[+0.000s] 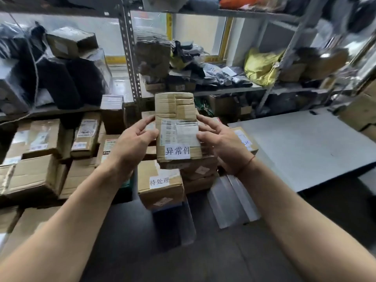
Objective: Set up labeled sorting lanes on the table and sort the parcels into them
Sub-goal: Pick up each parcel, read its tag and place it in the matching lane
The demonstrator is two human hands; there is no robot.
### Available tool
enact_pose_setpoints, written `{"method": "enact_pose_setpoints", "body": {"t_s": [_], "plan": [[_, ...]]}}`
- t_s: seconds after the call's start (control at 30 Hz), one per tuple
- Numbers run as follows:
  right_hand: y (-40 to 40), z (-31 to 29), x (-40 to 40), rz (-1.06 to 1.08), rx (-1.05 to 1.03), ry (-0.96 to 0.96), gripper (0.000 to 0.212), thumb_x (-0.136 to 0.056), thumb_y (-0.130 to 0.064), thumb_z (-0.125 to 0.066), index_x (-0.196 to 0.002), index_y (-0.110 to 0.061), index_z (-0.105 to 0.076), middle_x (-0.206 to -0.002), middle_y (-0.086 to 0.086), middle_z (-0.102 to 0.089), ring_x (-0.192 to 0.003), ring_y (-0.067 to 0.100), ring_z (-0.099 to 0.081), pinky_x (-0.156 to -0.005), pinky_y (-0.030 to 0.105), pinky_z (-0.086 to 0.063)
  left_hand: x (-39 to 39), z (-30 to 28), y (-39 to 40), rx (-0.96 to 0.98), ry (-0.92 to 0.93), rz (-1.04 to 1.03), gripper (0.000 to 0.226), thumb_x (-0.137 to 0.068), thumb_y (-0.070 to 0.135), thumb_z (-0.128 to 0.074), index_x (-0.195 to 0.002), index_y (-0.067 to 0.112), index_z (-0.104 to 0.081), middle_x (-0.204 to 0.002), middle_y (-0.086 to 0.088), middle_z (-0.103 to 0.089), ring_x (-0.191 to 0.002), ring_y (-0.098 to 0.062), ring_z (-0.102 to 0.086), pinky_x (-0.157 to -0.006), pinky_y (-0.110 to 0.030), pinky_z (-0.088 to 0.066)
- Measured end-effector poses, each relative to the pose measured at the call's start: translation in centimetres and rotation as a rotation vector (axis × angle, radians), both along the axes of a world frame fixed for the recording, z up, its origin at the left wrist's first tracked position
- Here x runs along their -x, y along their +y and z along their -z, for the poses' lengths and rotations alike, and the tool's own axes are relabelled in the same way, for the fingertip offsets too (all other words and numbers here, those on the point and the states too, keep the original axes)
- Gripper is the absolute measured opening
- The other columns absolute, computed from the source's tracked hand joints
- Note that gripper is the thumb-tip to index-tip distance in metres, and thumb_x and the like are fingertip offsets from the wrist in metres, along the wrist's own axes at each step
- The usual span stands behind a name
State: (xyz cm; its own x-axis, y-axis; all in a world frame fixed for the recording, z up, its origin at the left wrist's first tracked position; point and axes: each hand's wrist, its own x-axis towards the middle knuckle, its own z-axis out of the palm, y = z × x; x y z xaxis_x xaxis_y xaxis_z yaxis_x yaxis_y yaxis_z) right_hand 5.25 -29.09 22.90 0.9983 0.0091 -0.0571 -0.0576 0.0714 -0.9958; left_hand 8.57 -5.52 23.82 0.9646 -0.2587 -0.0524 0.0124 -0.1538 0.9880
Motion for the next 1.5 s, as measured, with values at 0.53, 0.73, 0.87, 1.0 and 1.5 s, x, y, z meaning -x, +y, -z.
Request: {"method": "enact_pose_setpoints", "body": {"t_s": [0.53,0.73,0.87,1.0,1.5], "plan": [[-28.0,2.7,-4.2,0.021,0.040,0.006,0.042,-0.103,-0.006,-0.061,-0.144,-0.016,-0.060,-0.131,0.006,-0.074,-0.120,0.026,-0.071,-0.094,0.047,-0.060,-3.0,1.9,-27.6,-0.005,0.044,0.010,0.049,-0.110,0.007,-0.048,-0.150,0.037,-0.051,-0.120,0.007,-0.075,-0.104,-0.007,-0.075,-0.076,-0.029,-0.064],[-35.2,3.4,-6.9,-0.089,0.045,0.059,0.052,-0.100,0.007,-0.054,-0.139,-0.027,-0.063,-0.132,0.003,-0.073,-0.124,0.024,-0.069,-0.099,0.043,-0.059,-5.7,4.0,-35.0,-0.038,0.050,-0.041,0.049,-0.108,0.017,-0.056,-0.150,0.041,-0.052,-0.126,0.013,-0.074,-0.114,-0.005,-0.072,-0.089,-0.035,-0.064],[-37.5,4.7,-8.9,-0.123,0.108,0.116,0.067,-0.087,-0.004,-0.062,-0.143,-0.040,-0.058,-0.145,-0.005,-0.063,-0.129,0.022,-0.065,-0.103,0.047,-0.057,-8.9,5.9,-38.0,-0.057,0.084,-0.051,0.049,-0.107,0.016,-0.059,-0.145,0.046,-0.057,-0.128,0.007,-0.073,-0.116,-0.013,-0.072,-0.086,-0.037,-0.066],[-39.6,6.7,-11.5,-0.153,0.195,0.227,0.072,-0.097,0.000,-0.063,-0.148,-0.048,-0.049,-0.155,-0.012,-0.053,-0.134,0.023,-0.060,-0.105,0.057,-0.055,-12.2,8.8,-40.5,-0.112,0.137,-0.043,0.051,-0.104,0.014,-0.063,-0.147,0.040,-0.056,-0.119,0.001,-0.075,-0.109,-0.017,-0.075,-0.085,-0.044,-0.066],[-43.0,15.9,-21.0,-0.316,0.321,0.469,0.075,-0.095,0.008,-0.066,-0.153,-0.036,-0.048,-0.150,0.001,-0.059,-0.117,0.027,-0.071,-0.088,0.056,-0.064,-20.7,17.9,-44.8,-0.537,0.405,-0.041,0.044,-0.102,0.017,-0.068,-0.141,0.030,-0.056,-0.124,0.006,-0.072,-0.101,-0.018,-0.075,-0.062,-0.030,-0.066]]}}
